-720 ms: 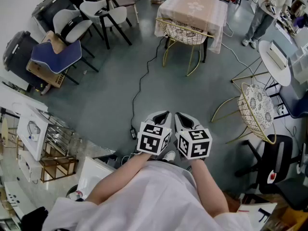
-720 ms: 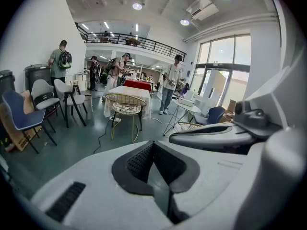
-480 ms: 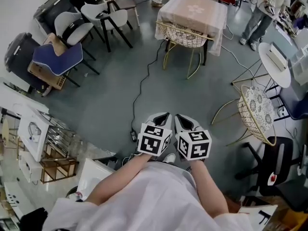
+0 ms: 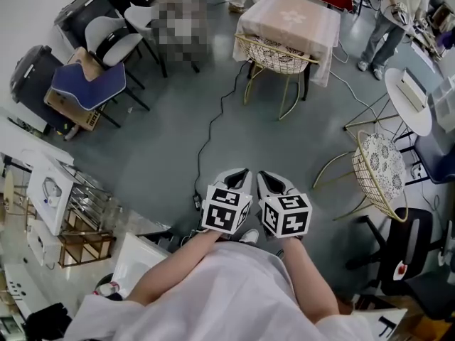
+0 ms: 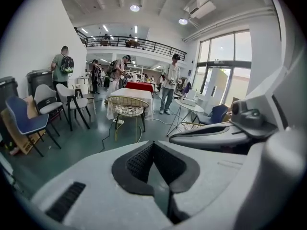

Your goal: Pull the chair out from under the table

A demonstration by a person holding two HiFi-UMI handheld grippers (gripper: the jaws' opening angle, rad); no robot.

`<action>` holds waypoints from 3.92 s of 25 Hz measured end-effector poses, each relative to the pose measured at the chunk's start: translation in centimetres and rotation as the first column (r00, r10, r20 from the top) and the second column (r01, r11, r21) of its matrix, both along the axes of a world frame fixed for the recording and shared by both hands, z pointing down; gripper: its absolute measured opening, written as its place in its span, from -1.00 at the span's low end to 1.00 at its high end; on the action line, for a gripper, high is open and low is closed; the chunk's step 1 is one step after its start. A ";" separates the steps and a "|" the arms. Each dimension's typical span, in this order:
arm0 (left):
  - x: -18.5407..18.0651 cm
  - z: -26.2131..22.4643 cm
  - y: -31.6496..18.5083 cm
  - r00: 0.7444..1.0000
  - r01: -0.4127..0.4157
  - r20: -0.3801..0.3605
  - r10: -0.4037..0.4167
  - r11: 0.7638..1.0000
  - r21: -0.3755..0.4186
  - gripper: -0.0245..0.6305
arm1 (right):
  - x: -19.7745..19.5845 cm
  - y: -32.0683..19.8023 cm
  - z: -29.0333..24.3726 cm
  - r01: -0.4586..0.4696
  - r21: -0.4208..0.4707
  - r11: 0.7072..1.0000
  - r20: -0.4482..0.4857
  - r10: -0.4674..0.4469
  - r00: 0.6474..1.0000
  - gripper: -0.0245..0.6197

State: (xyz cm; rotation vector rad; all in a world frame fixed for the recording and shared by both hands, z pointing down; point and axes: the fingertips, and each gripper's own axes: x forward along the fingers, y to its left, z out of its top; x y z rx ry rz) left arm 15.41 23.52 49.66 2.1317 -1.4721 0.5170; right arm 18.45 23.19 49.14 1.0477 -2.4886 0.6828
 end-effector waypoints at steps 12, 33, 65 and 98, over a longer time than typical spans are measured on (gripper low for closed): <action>-2.6 -0.3 -4.4 1.000 0.001 0.001 -0.001 1.000 0.018 -0.91 | -2.0 -4.3 -0.2 0.039 0.028 0.999 -0.051 -0.038 0.998 -0.91; -7.3 -0.4 -18.0 0.989 -0.139 -0.040 0.139 0.990 0.001 -0.91 | -7.2 -16.8 -0.7 -0.081 0.020 0.997 -0.078 0.083 0.994 -0.91; -18.1 0.3 -27.9 0.976 -0.212 -0.049 0.212 0.977 0.008 -0.91 | -17.9 -27.6 -0.4 -0.227 0.017 0.974 -0.038 0.227 0.973 -0.91; -14.0 1.8 -47.5 0.980 -0.194 0.032 0.196 0.979 -0.065 -0.91 | -12.4 -45.8 2.3 -0.198 -0.061 0.978 0.023 0.199 0.980 -0.91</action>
